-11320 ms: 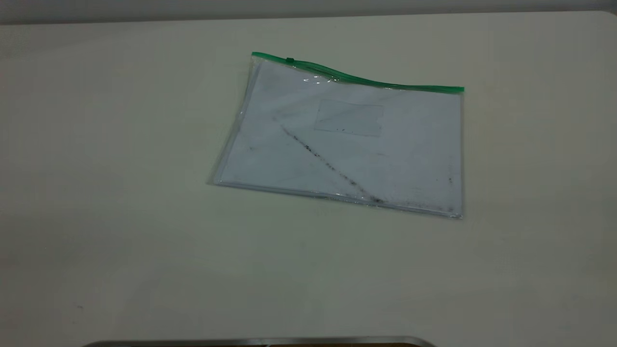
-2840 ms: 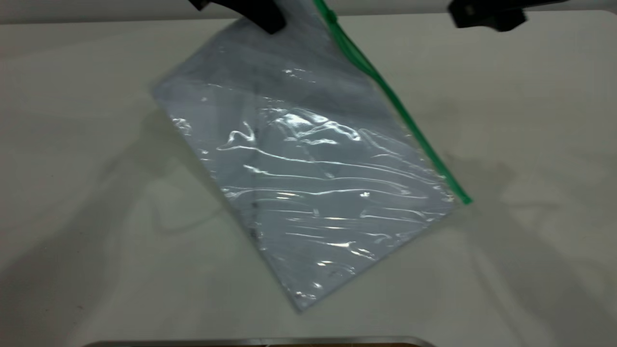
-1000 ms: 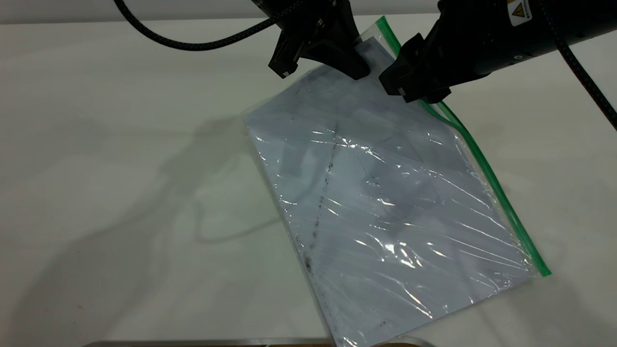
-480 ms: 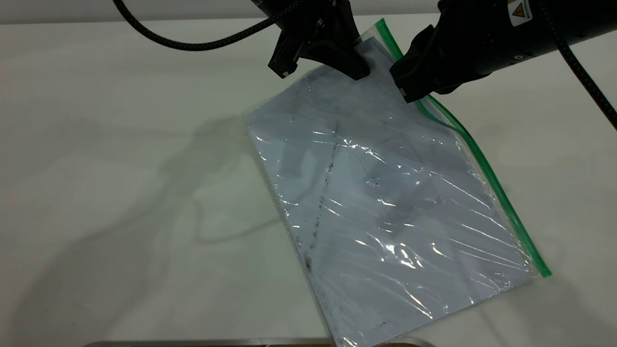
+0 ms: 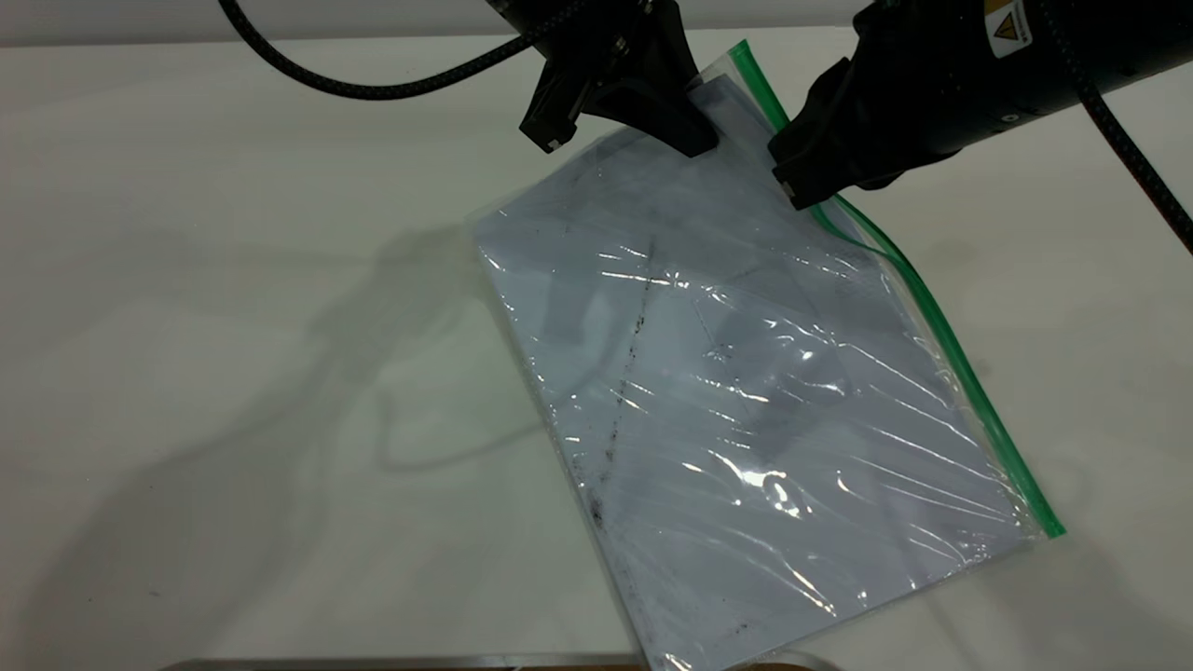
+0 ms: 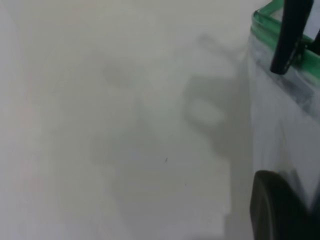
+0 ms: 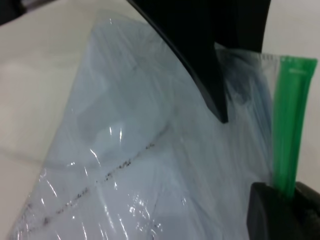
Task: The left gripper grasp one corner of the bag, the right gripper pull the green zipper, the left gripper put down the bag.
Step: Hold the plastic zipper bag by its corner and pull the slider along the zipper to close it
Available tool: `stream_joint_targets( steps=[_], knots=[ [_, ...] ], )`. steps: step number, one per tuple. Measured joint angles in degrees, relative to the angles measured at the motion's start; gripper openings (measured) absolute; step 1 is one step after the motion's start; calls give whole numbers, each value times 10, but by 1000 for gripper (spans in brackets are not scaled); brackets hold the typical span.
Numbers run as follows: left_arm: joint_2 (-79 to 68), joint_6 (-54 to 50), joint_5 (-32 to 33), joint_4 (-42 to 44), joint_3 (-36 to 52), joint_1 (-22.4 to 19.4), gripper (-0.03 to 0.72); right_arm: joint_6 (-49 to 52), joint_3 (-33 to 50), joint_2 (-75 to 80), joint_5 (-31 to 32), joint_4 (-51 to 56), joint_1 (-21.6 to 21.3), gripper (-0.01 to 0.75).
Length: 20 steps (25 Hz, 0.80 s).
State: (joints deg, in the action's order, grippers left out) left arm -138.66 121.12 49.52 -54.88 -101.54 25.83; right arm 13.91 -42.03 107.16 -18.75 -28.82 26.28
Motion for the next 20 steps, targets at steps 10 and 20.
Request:
stream_joint_targets(
  steps=[10, 20],
  knots=[
    [9, 2, 5, -6, 0, 0, 53, 0, 0, 0, 32, 2, 0, 59],
    [15, 2, 8, -4, 1, -1, 53, 0, -4, 0, 66, 4, 0, 41]
  ],
)
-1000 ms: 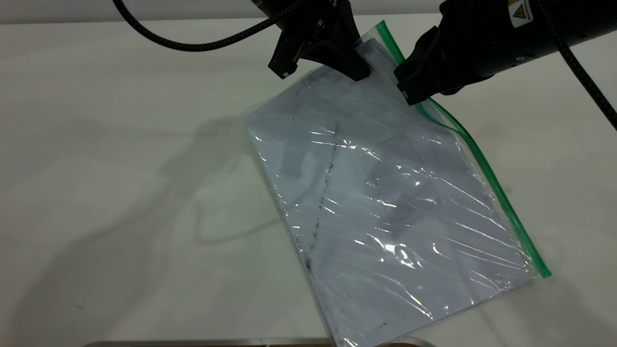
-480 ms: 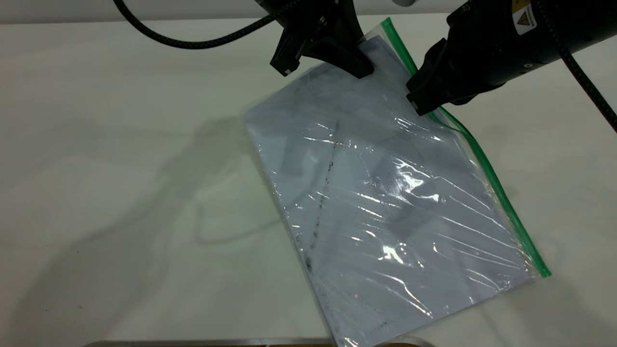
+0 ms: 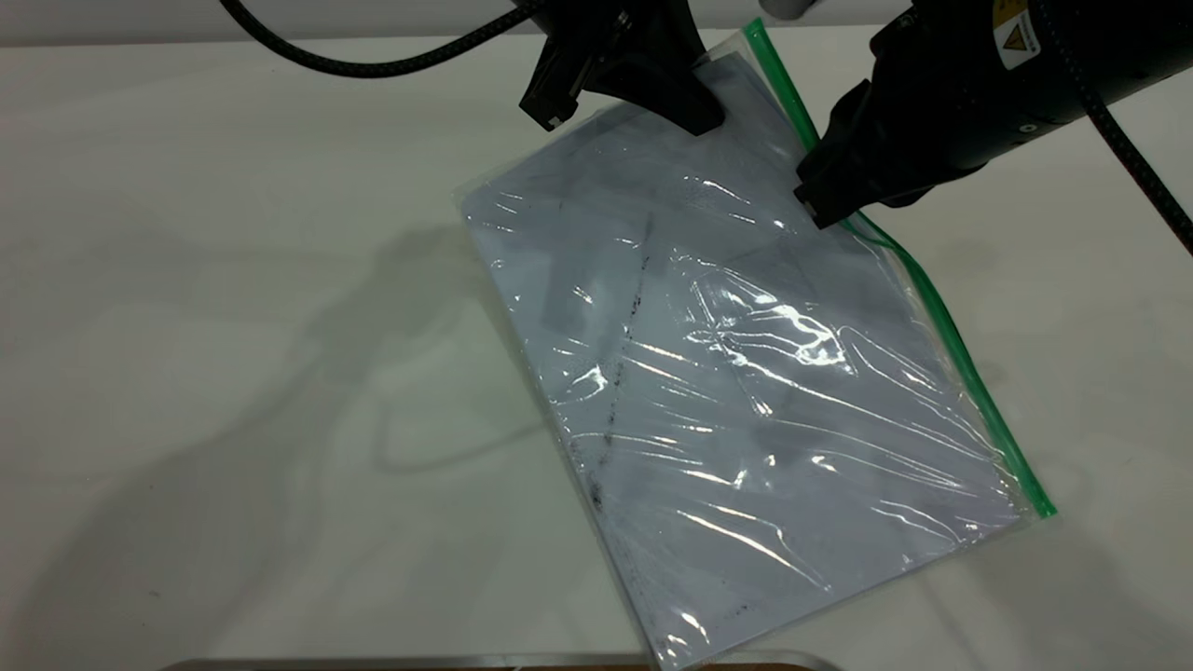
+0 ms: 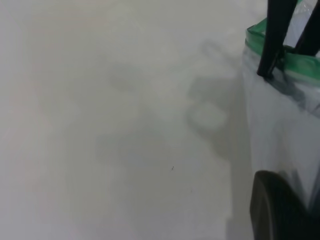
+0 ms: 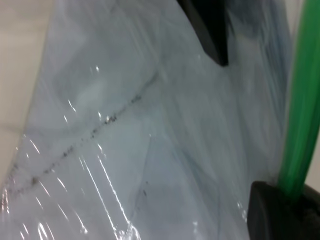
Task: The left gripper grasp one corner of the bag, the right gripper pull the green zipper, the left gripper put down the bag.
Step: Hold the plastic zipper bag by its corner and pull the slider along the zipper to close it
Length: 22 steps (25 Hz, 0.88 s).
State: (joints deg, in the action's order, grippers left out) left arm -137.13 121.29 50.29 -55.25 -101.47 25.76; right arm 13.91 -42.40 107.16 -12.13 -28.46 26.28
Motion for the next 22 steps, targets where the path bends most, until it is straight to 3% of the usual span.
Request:
stream_joint_targets(
  steps=[16, 22],
  knots=[
    [2, -1, 21, -18, 0, -31, 53, 0, -1, 0, 50, 0, 1, 37],
    [3, -2, 18, -24, 0, -41, 53, 0, -1, 0, 98, 0, 1, 37]
  ],
)
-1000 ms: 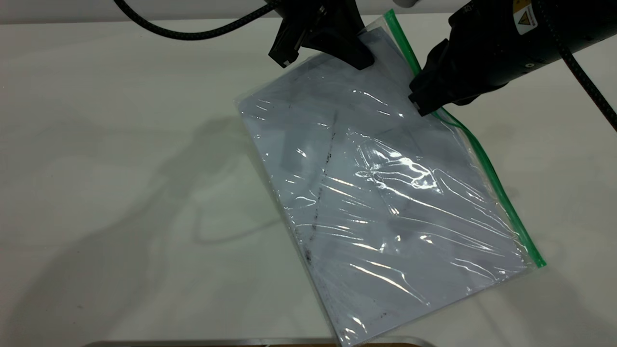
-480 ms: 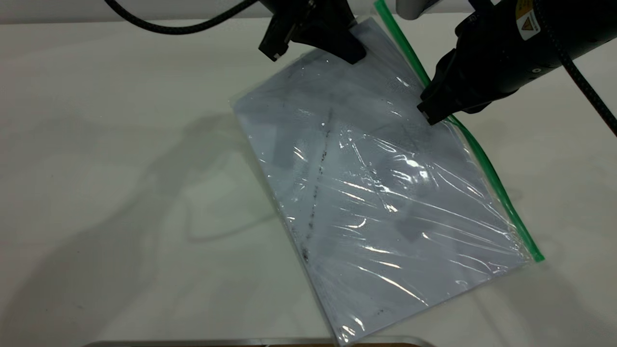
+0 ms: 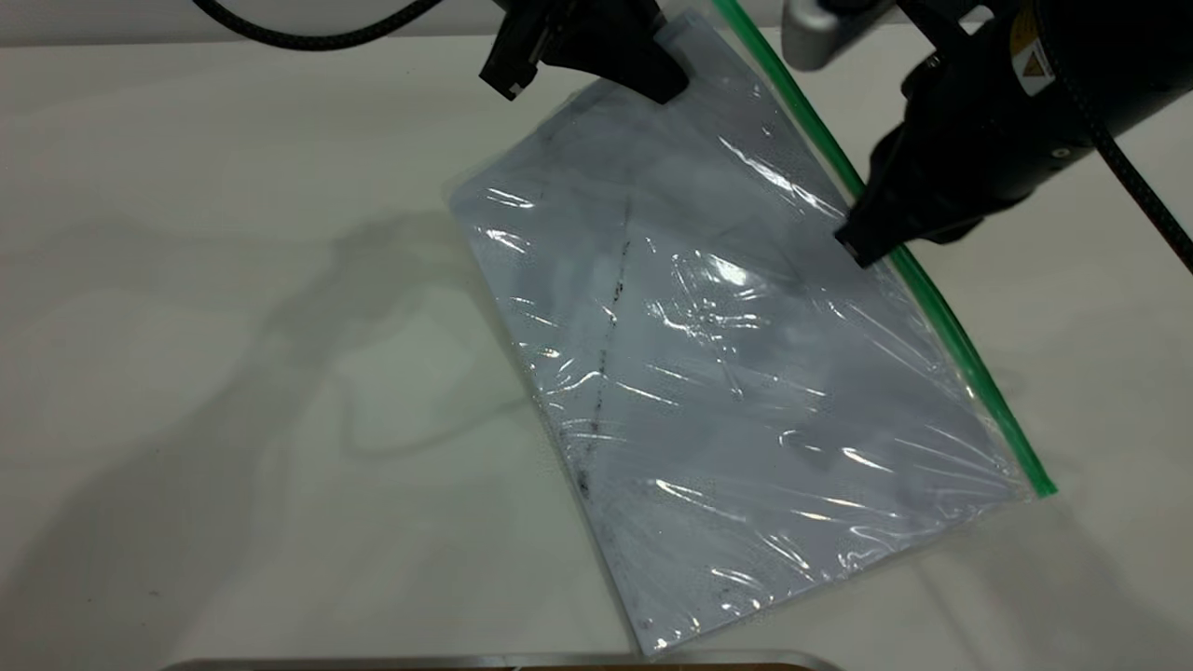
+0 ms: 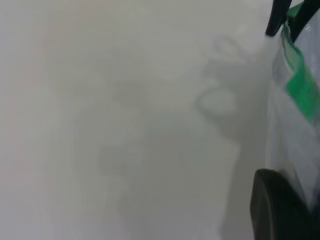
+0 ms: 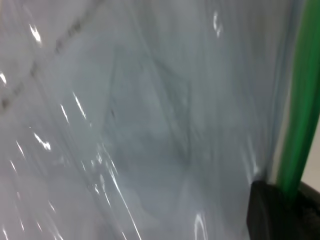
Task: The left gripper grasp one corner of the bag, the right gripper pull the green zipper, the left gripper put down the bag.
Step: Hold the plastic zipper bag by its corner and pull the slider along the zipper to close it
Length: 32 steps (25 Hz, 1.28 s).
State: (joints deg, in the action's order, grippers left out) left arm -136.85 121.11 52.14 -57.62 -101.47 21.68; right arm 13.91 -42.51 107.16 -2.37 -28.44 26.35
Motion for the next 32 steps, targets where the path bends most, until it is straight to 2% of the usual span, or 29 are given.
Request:
stream_joint_targets(
  steps=[12, 26, 32],
  knots=[
    [2, 0, -22, 1, 0, -29, 53, 0, 0, 0, 94, 8, 0, 37],
    [3, -24, -64, 93, 0, -33, 53, 0, 0, 0, 215, 31, 0, 37],
    [3, -26, -63, 99, 0, -33, 53, 0, 0, 0, 226, 34, 0, 37]
  ],
)
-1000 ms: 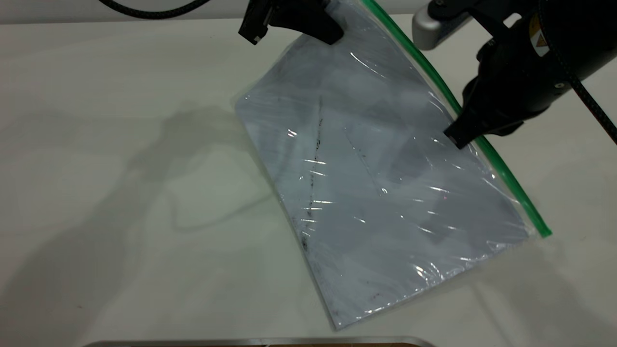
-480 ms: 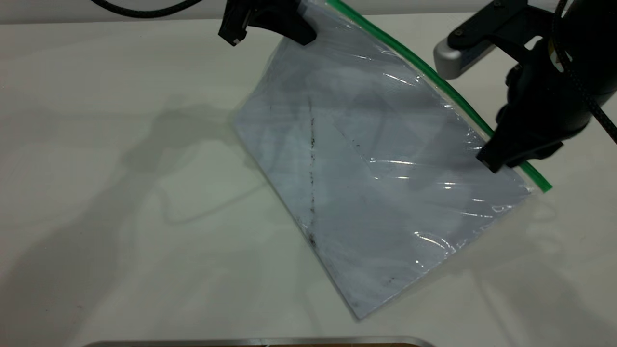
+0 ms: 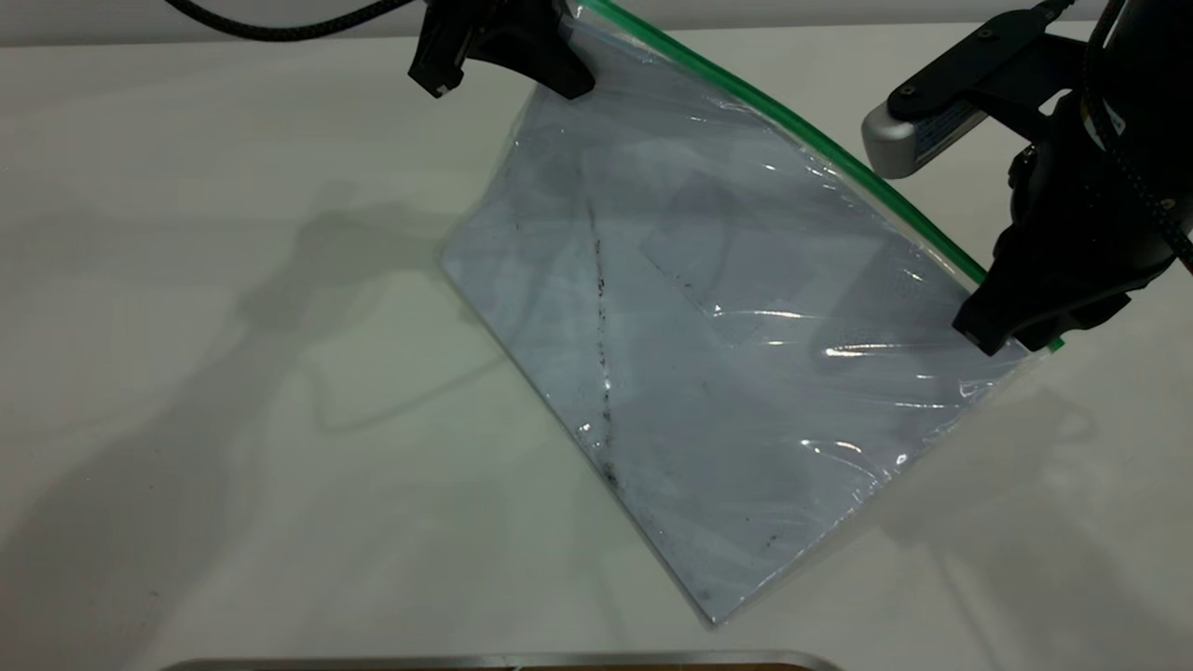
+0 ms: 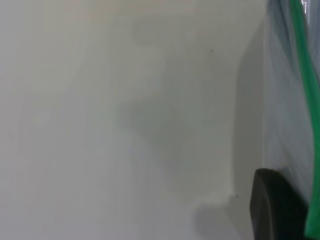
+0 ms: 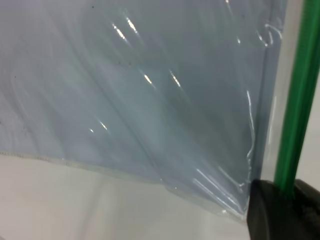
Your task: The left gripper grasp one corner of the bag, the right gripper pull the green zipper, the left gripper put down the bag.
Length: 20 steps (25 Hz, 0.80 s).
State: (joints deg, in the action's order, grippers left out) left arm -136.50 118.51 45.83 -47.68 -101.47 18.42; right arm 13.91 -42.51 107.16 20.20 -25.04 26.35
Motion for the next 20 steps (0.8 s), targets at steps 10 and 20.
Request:
stream_joint_targets(
  steps=[10, 20],
  knots=[
    [0, -7, -12, 12, 0, -2, 144, 0, 1, 0, 10, 1, 0, 150],
    [8, -67, -53, 14, 0, -6, 504, 0, 1, 0, 5, 0, 0, 478]
  ],
)
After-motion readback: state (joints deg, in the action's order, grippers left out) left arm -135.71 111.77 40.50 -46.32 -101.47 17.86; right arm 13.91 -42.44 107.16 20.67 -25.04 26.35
